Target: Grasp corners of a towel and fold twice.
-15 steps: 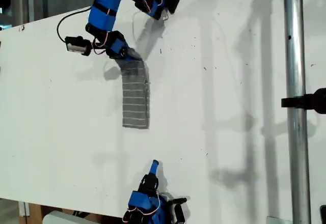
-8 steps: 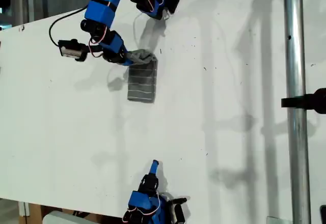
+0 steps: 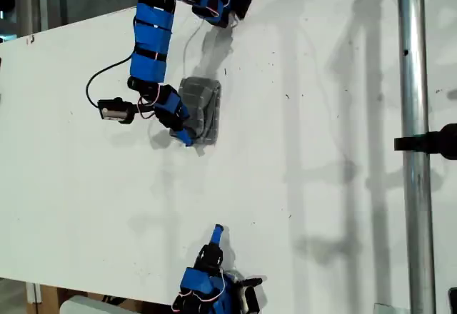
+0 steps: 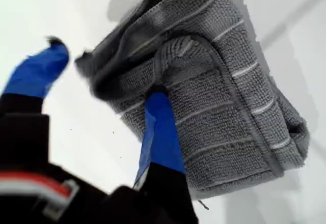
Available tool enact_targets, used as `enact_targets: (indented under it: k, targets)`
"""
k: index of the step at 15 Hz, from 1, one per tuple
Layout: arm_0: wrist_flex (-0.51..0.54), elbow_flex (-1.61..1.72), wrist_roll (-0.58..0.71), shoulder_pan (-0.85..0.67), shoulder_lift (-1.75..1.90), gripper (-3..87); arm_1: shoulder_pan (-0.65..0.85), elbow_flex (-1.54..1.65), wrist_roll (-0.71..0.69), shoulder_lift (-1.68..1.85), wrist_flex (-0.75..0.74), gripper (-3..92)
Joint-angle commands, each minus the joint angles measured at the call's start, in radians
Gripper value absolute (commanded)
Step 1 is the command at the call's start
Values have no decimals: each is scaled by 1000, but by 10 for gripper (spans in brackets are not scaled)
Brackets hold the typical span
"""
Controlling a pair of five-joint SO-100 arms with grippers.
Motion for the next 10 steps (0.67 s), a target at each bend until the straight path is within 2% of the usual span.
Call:
enact_targets:
  k: [1, 2, 3, 4, 6, 10]
  targets:
    - [-6, 6, 5, 5, 2, -26, 51, -64, -67, 160, -74, 451]
    - [-6, 6, 5, 5, 2, -26, 77, -66, -74, 207, -72, 399]
    - [-6, 6, 0, 5, 2, -26, 101, -51, -75, 253, -31, 285]
    - [-3, 6, -12, 6, 2, -26, 120, 2, -74, 313, 11, 238]
    - [23, 6, -38, 8, 2, -24, 138, 245, -34, 525, 58, 63]
    - [138, 6, -143, 20, 2, -20, 135, 887, 91, 1055, 63, -1]
